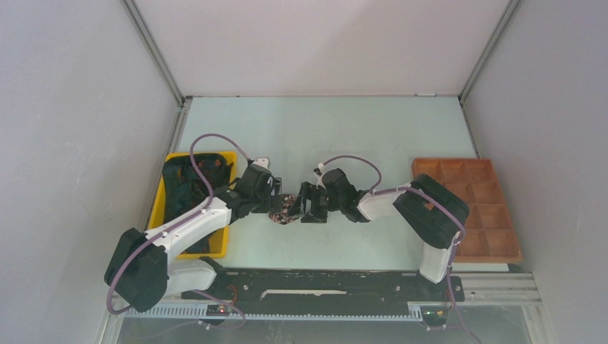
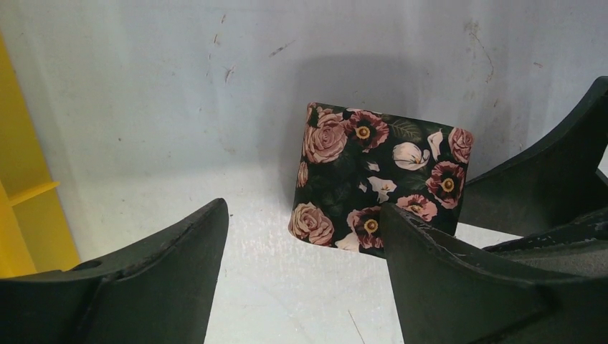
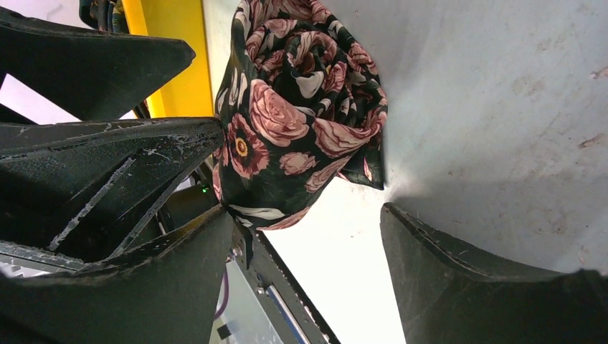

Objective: Roll the ties
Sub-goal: Pick up the tie at the center of the board.

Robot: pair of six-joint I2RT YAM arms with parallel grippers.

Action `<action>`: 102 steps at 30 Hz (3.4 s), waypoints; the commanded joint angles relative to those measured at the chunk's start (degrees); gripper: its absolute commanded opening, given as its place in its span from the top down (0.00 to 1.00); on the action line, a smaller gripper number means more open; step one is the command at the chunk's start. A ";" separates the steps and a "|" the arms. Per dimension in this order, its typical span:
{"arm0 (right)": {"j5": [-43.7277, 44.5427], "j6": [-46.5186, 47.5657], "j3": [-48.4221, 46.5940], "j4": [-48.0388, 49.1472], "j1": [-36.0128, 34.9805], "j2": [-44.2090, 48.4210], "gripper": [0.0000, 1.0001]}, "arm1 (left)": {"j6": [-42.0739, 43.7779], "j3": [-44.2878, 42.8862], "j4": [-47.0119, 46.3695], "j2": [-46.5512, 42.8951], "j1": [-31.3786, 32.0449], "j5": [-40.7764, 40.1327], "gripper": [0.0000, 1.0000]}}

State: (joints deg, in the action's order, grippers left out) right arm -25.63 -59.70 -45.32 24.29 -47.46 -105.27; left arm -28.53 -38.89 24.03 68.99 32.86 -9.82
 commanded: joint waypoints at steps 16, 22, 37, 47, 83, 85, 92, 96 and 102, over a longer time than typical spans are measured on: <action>5.99 -2.62 0.06 -0.77 -0.21 4.16 0.08 | -2.09 2.93 -2.95 -10.97 -1.59 -5.30 0.16; 7.45 -6.38 0.06 1.46 0.08 2.66 0.07 | -2.51 4.50 -4.39 -11.41 -2.18 -5.13 0.16; 7.52 -10.51 -1.41 0.75 -1.37 -2.67 0.17 | -2.59 5.60 -5.72 -6.73 -2.79 -6.22 0.18; 8.14 -10.57 -1.44 1.63 -1.49 -3.88 0.32 | -2.66 6.70 -6.27 -6.94 -3.24 -5.83 0.19; 7.67 -3.98 -6.51 -3.38 0.26 -0.28 0.81 | -4.25 0.83 6.39 -20.83 -3.77 -2.46 0.19; 7.93 -3.17 -6.62 -4.35 0.32 0.71 0.81 | -4.14 -1.02 8.93 -22.85 -3.77 -2.08 0.19; 10.66 1.01 -6.80 -10.20 1.02 5.45 0.82 | -0.43 -6.48 17.52 -29.58 -3.77 -5.18 0.18; 13.73 4.22 -6.80 -14.85 2.52 9.77 0.82 | 2.24 -7.50 19.72 -33.81 -3.77 -6.22 0.17; 19.56 11.24 -6.80 -25.61 6.65 17.99 0.82 | 4.49 -8.46 21.57 -38.00 -3.77 -5.61 0.16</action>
State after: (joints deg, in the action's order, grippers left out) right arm -12.23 -55.16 -49.98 6.59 -43.48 -94.21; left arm -27.27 -44.84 43.33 33.01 29.43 -14.92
